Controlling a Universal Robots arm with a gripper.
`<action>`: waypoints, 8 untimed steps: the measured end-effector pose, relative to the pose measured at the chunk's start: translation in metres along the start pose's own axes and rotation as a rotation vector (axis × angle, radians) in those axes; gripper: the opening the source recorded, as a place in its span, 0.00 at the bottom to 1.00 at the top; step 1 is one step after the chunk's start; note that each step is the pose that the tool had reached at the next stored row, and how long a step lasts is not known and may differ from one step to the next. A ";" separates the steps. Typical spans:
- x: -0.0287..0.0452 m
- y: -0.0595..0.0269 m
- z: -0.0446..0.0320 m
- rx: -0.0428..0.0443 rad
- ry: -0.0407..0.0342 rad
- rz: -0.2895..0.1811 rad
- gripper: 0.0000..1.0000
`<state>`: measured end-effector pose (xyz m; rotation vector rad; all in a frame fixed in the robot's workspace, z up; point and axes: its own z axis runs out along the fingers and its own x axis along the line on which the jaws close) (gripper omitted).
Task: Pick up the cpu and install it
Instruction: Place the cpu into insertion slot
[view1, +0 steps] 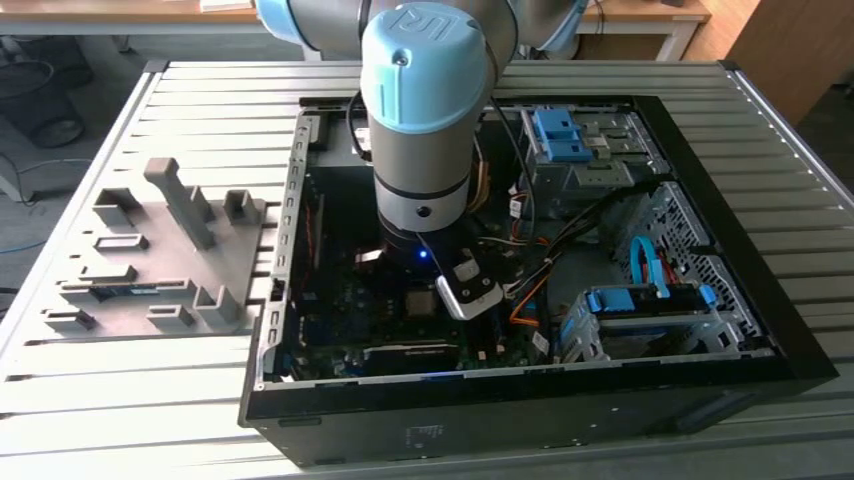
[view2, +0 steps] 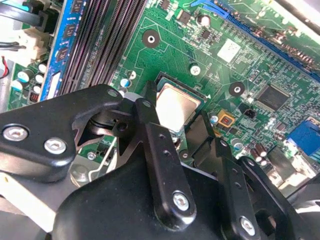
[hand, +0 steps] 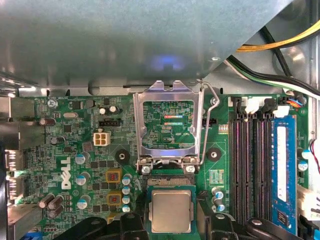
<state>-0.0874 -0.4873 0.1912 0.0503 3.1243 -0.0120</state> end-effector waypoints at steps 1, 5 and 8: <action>0.0000 0.0000 0.0000 0.0001 0.0000 0.000 0.47; 0.0000 0.0000 0.0002 -0.0002 -0.0001 0.000 0.47; 0.0000 0.0000 0.0003 -0.0002 -0.0001 0.000 0.48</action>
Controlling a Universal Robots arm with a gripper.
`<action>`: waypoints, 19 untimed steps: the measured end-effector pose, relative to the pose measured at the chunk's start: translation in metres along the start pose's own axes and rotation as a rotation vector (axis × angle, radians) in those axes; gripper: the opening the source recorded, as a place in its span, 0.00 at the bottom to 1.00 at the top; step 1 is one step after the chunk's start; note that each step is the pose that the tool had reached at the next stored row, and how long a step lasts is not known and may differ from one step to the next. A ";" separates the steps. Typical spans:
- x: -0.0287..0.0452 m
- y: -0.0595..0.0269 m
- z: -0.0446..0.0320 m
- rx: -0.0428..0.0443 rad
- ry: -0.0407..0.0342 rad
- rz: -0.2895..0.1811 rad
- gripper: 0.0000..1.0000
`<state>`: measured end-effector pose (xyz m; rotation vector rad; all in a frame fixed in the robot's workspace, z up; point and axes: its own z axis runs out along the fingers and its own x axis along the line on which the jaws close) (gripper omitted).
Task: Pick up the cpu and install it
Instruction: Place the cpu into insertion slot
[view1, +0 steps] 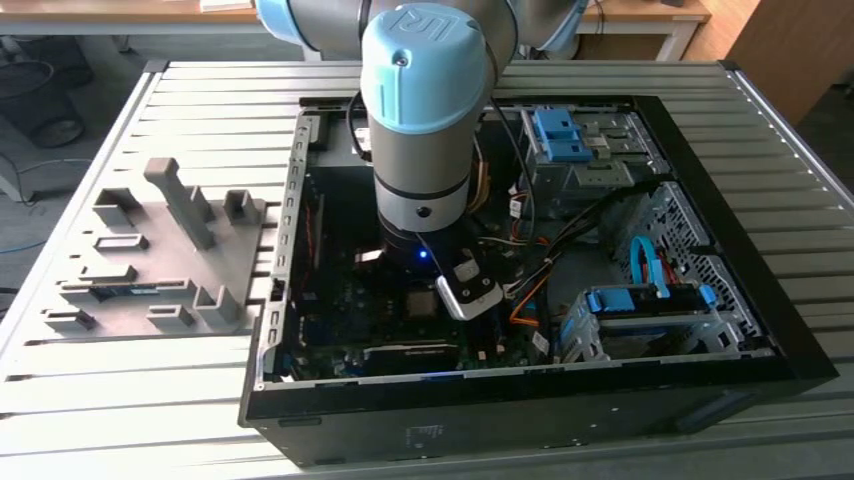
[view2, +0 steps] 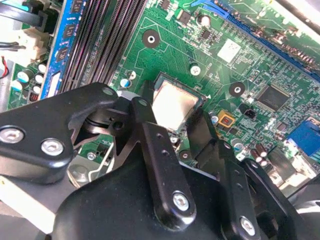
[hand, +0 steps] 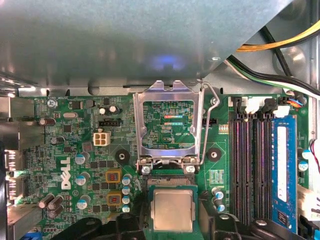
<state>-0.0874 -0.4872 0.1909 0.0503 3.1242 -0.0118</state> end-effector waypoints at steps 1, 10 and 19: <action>0.0000 0.0000 0.0000 0.0000 0.0000 0.000 0.54; 0.0004 0.0001 0.0002 -0.0002 -0.0002 -0.003 0.54; 0.0004 -0.0026 0.0003 -0.0005 -0.0004 -0.044 0.54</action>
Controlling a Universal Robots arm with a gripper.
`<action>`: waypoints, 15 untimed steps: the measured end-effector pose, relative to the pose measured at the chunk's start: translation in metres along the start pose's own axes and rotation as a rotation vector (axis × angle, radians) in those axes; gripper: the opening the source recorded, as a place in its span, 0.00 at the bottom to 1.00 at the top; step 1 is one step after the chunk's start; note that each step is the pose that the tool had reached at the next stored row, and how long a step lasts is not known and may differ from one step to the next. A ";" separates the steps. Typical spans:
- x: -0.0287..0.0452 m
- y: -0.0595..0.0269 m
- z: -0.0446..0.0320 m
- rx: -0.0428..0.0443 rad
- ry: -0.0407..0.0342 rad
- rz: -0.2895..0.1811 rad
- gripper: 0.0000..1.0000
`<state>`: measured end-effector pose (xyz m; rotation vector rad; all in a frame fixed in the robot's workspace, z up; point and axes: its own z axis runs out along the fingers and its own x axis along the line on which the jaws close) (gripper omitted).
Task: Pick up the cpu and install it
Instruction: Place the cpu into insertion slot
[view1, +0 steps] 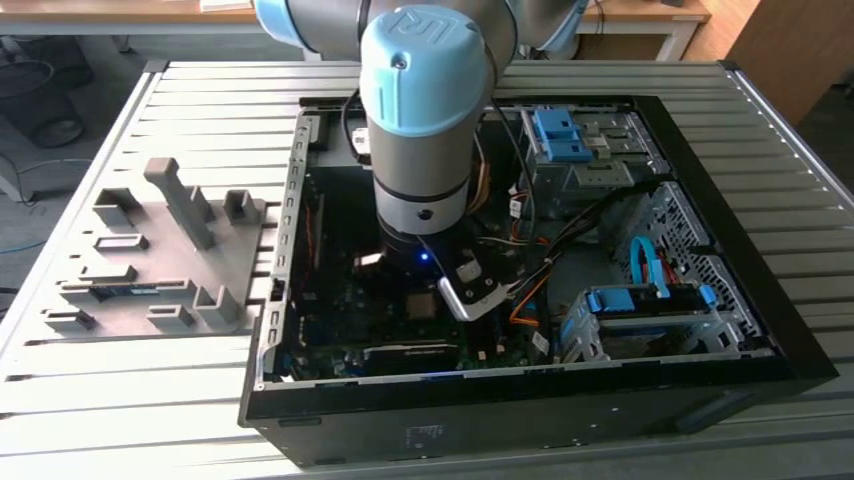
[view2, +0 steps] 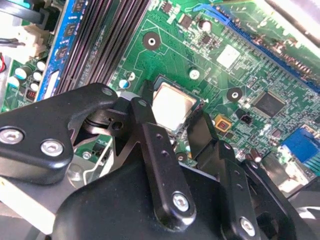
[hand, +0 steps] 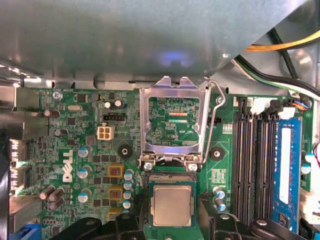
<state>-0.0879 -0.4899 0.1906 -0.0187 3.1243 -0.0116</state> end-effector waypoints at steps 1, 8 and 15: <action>-0.0003 -0.0002 0.0001 -0.0001 0.0000 0.000 0.54; -0.0037 -0.0005 0.0005 0.0001 0.0008 0.000 0.54; -0.0014 -0.0004 0.0020 0.0002 0.0009 0.000 0.54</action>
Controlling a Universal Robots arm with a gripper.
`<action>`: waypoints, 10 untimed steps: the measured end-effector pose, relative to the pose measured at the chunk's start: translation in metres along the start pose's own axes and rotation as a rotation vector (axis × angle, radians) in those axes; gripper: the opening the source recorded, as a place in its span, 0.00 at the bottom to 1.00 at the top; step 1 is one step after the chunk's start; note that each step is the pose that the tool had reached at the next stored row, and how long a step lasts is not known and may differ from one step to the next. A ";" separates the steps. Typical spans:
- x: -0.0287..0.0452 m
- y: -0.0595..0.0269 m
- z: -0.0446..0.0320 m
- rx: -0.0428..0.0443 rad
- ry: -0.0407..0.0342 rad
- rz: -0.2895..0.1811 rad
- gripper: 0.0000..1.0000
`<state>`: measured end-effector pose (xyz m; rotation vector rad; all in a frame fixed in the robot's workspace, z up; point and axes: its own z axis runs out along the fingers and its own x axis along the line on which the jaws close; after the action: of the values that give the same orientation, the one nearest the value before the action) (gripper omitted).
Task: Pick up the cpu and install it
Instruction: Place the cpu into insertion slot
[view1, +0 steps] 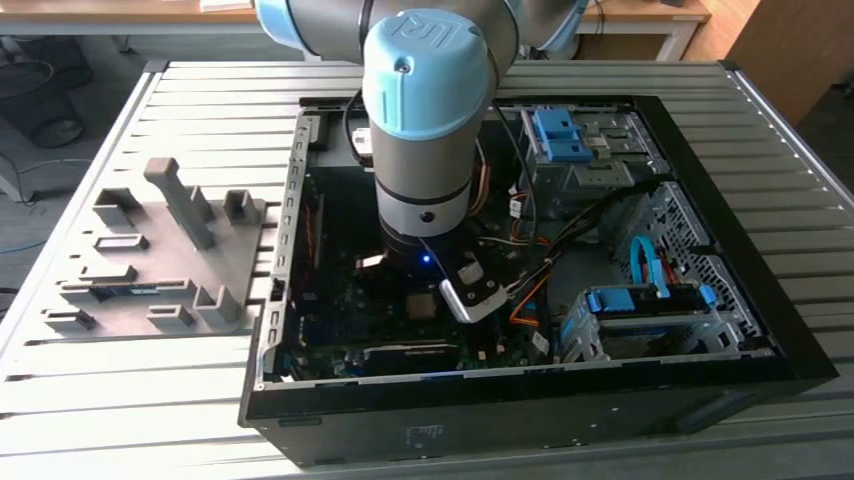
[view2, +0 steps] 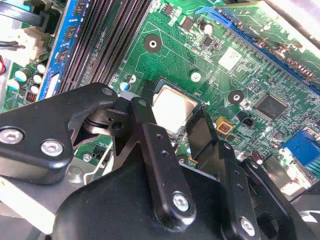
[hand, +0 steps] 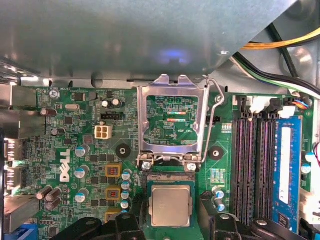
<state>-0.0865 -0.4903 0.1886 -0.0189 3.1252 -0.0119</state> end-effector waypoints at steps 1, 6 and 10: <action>0.0000 0.0000 0.0001 0.0000 0.0000 0.000 0.54; 0.0011 0.0002 0.0003 -0.0002 -0.0002 0.000 0.54; 0.0027 0.0009 0.0005 -0.0006 -0.0003 0.000 0.54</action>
<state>-0.0891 -0.4894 0.1881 -0.0188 3.1250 -0.0110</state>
